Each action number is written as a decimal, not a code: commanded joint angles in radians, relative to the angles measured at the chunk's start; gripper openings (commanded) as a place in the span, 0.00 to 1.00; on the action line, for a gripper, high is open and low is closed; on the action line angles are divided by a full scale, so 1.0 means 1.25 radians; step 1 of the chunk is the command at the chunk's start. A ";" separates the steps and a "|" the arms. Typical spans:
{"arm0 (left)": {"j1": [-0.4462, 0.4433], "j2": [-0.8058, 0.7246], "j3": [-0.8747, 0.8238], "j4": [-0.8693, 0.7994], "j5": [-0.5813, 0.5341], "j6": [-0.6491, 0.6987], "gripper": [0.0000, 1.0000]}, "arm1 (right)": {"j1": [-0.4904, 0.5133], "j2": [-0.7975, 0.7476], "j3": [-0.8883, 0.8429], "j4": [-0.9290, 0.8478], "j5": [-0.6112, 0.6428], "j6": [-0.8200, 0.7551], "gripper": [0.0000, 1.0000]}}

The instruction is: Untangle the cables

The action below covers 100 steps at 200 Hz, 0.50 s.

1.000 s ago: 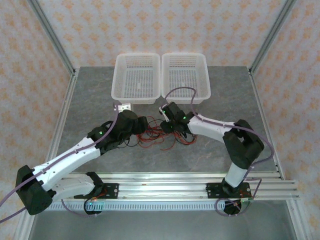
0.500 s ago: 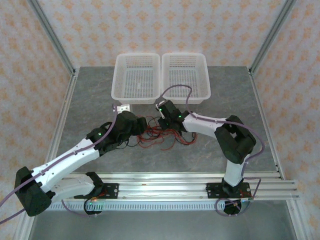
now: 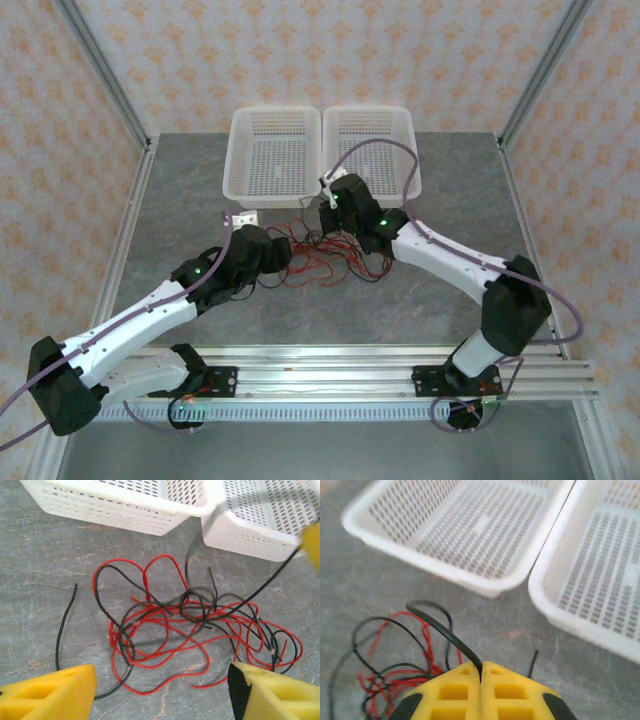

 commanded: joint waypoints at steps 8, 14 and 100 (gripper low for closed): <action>0.007 0.015 -0.011 0.028 -0.003 0.023 0.72 | 0.003 -0.060 0.058 -0.058 0.042 0.036 0.00; 0.007 0.017 -0.012 0.030 -0.002 0.024 0.72 | 0.003 -0.067 0.071 -0.065 0.047 0.037 0.00; 0.008 0.026 -0.033 0.055 0.010 0.030 0.72 | 0.003 -0.103 0.277 -0.168 0.107 0.061 0.00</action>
